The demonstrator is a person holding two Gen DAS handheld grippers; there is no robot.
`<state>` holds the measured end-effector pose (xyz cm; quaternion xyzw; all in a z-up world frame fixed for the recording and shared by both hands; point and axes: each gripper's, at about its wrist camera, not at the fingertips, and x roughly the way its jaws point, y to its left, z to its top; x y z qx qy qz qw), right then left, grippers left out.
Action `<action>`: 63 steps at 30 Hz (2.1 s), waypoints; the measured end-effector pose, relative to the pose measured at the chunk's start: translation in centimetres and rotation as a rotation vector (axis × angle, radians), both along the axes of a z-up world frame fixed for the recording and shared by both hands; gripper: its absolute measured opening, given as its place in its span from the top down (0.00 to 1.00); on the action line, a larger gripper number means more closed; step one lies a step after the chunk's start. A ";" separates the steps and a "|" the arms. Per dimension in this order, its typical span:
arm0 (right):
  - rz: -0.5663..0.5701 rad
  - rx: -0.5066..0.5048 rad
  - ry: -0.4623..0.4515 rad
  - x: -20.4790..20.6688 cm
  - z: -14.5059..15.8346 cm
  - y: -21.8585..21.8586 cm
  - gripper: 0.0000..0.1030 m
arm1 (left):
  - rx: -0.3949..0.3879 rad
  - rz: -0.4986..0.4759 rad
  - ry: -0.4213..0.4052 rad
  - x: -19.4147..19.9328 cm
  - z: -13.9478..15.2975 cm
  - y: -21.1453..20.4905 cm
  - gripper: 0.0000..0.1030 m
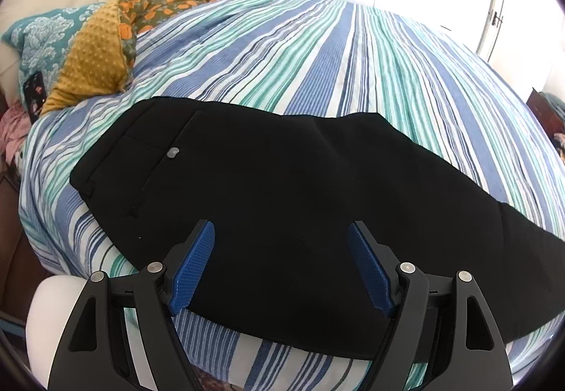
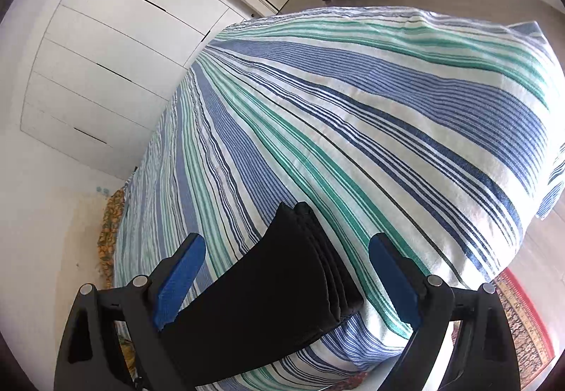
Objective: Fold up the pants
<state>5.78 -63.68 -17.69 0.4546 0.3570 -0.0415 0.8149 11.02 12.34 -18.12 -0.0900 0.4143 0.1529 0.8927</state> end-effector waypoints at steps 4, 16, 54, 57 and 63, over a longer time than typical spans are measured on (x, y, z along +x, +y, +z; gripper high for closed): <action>0.078 0.160 -0.026 0.7 -2.5 -1.0 0.10 | 0.012 0.012 0.003 -0.1 0.0 0.0 0.23; 0.193 0.206 0.126 1.6 -5.7 0.3 0.10 | 0.056 -0.017 0.025 0.0 -0.3 -1.0 0.23; 0.385 0.414 -0.102 7.5 3.8 15.1 0.93 | -0.047 0.005 -0.014 0.0 -0.3 0.8 0.22; 0.447 0.478 -0.163 8.6 5.8 20.2 0.93 | -0.070 0.020 -0.037 -0.5 0.1 1.5 0.22; 0.577 0.628 -0.212 12.4 6.1 32.0 0.93 | -0.125 0.066 -0.054 -1.2 0.2 3.1 0.22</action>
